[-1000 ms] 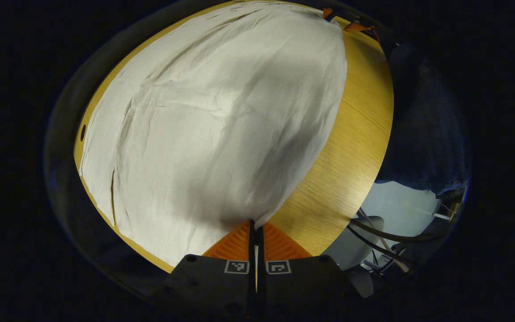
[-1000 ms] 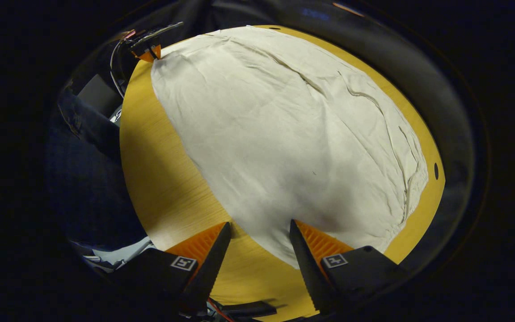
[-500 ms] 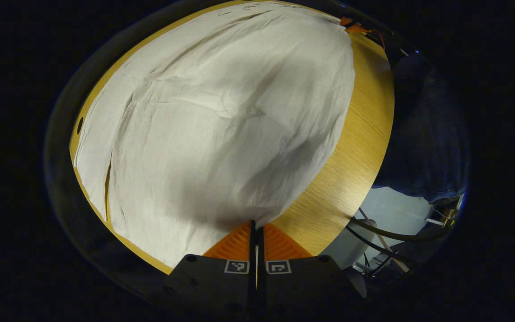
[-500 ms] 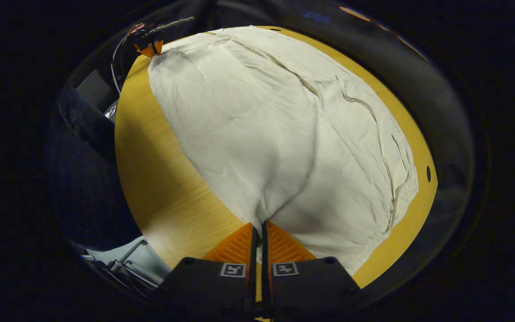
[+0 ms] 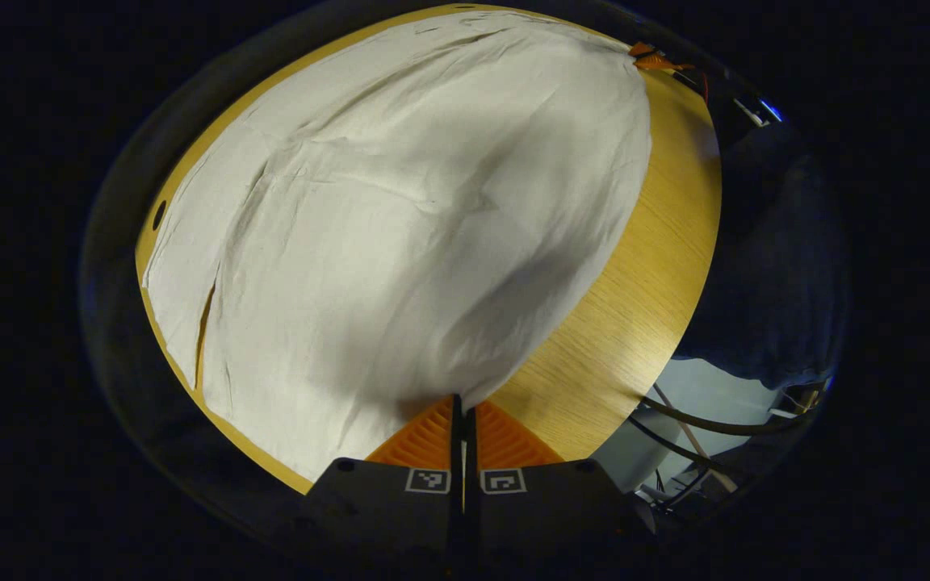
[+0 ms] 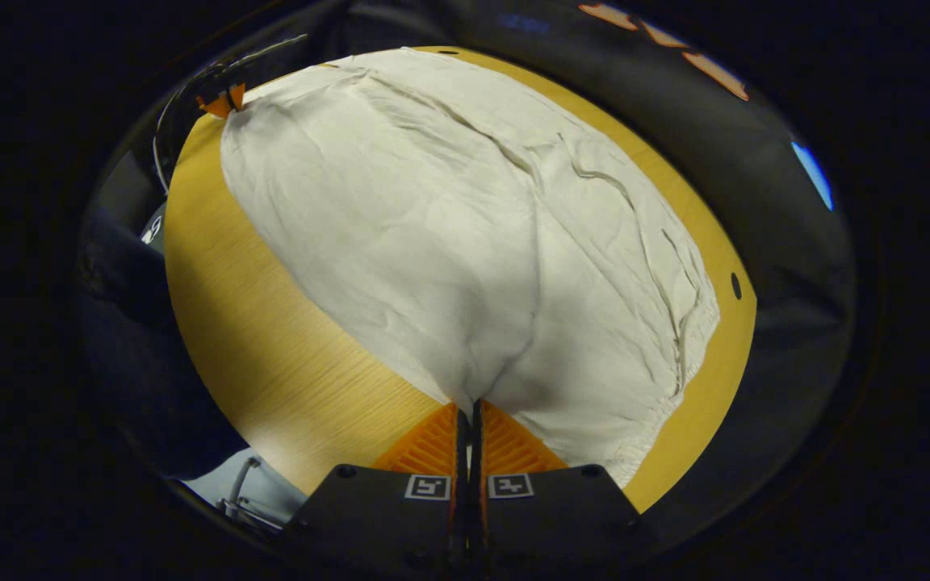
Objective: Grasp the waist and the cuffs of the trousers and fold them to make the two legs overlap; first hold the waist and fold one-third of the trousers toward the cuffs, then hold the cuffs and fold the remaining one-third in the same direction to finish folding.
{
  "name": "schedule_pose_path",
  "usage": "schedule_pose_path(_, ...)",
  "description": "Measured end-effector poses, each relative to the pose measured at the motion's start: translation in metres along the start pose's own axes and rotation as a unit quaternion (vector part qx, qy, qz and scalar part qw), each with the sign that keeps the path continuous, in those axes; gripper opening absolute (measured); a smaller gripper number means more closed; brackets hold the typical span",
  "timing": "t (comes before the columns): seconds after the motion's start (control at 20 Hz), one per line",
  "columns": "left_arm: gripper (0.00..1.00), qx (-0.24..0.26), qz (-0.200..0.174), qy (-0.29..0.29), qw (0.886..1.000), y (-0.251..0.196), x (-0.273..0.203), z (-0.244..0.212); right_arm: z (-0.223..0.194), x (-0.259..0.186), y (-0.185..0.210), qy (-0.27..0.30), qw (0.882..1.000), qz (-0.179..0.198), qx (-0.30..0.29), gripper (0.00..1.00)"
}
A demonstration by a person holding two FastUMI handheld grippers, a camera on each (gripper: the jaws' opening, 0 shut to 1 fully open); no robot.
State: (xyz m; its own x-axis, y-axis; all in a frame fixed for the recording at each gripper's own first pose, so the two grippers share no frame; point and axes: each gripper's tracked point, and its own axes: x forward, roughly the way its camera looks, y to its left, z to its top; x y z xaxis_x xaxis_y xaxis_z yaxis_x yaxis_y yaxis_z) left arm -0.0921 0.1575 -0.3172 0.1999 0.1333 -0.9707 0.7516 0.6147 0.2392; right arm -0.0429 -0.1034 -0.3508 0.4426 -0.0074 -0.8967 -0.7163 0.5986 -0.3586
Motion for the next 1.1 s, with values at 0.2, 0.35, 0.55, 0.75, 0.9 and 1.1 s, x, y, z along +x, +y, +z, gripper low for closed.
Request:
schedule_pose_path(0.2,0.00,-0.026,0.037,-0.031,0.998,0.033,-0.028,0.013,0.026,-0.020,-0.018,-0.030,0.997,-0.028,0.058,0.00)
schedule_pose_path(0.35,0.00,-0.030,0.086,-0.065,0.994,0.080,-0.066,0.039,0.057,-0.035,-0.041,-0.058,0.994,-0.045,0.075,0.02)
schedule_pose_path(0.55,0.00,-0.071,0.161,-0.123,0.977,0.145,-0.102,0.081,0.107,-0.049,-0.088,-0.102,0.983,-0.092,0.126,0.02)
schedule_pose_path(0.75,0.00,-0.116,0.246,-0.173,0.947,0.203,-0.127,0.117,0.162,-0.064,-0.135,-0.161,0.959,-0.144,0.185,0.00)
schedule_pose_path(0.9,0.00,-0.145,0.293,-0.190,0.926,0.248,-0.135,0.150,0.193,-0.059,-0.159,-0.182,0.948,-0.157,0.210,0.02)
schedule_pose_path(1.1,0.00,-0.168,0.350,-0.204,0.898,0.307,-0.130,0.189,0.222,-0.019,-0.184,-0.181,0.947,-0.151,0.220,0.02)
